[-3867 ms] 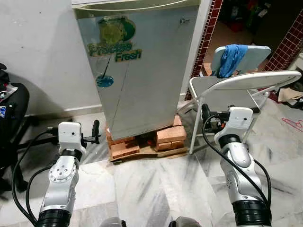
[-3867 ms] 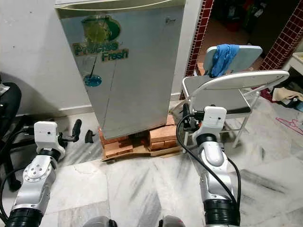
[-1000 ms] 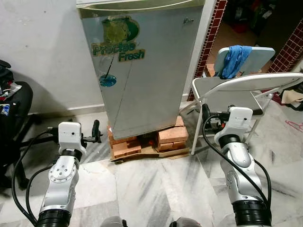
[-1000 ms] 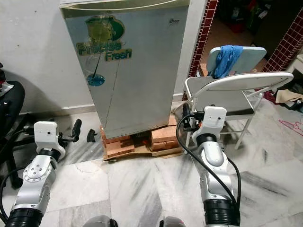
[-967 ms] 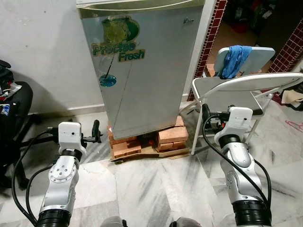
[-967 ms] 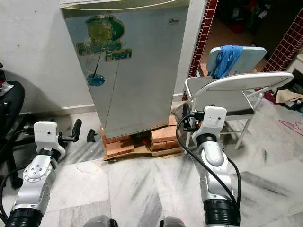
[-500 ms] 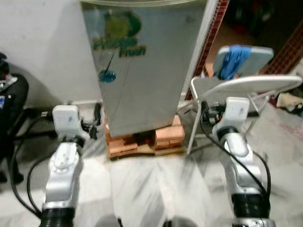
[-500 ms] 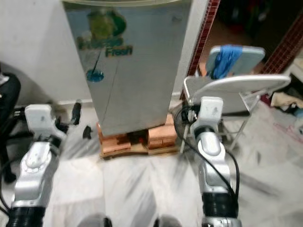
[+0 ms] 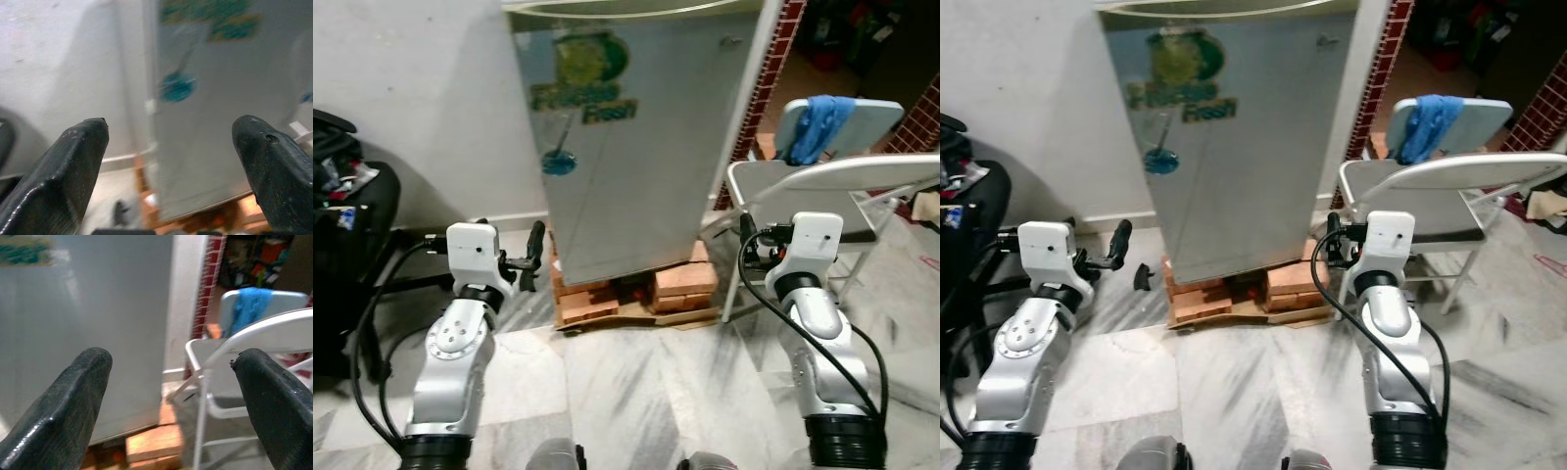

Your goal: Restocking fridge

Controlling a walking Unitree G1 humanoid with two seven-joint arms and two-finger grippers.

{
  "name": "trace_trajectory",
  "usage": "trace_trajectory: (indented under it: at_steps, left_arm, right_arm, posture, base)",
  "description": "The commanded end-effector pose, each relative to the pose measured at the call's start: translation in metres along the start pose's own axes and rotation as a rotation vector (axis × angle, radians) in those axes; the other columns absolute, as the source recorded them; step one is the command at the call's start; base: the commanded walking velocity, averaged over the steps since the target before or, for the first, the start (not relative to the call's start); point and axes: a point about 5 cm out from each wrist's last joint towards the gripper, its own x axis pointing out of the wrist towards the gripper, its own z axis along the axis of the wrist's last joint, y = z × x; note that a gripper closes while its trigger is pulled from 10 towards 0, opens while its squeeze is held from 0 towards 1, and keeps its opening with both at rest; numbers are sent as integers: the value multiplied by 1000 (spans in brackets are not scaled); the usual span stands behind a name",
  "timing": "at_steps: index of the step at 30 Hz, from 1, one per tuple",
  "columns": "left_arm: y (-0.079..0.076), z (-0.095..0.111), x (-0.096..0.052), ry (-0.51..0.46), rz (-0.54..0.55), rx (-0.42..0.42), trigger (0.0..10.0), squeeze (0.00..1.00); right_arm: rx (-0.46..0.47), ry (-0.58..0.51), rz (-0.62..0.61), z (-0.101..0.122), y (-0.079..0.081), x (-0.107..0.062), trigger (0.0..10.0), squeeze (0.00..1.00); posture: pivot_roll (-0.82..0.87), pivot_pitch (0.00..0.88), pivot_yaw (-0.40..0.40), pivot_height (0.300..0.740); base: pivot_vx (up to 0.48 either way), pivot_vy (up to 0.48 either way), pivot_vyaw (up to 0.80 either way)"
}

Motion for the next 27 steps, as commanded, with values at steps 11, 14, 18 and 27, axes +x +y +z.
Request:
trace_trajectory:
  at_steps: [11, 14, 18, 27]
  left_arm:
    - [1, -3, -11, 16, -20, -31, 10000, 0]
    - [2, -4, -11, 18, -21, -35, 10000, 0]
    - [2, -3, -10, 11, -23, -35, 10000, 0]
    - [5, 0, -8, 11, -48, -79, 10000, 0]
  right_arm:
    - [77, 32, 9, -15, 2, -13, 10000, 0]
    - [83, 40, 20, -14, 4, -12, 10000, 0]
    - [72, 33, 17, -13, 1, -8, 10000, 0]
    - [76, 20, 15, -10, 1, -6, 10000, 0]
  posture:
    - [7, 69, -17, 740]
    - [7, 71, -18, 740]
    - [11, 73, -17, 740]
    - [9, 68, -15, 740]
  base:
    - [0, 479, 0]
    - [0, 470, -533]
    - [0, 466, -800]
    - [0, 455, -800]
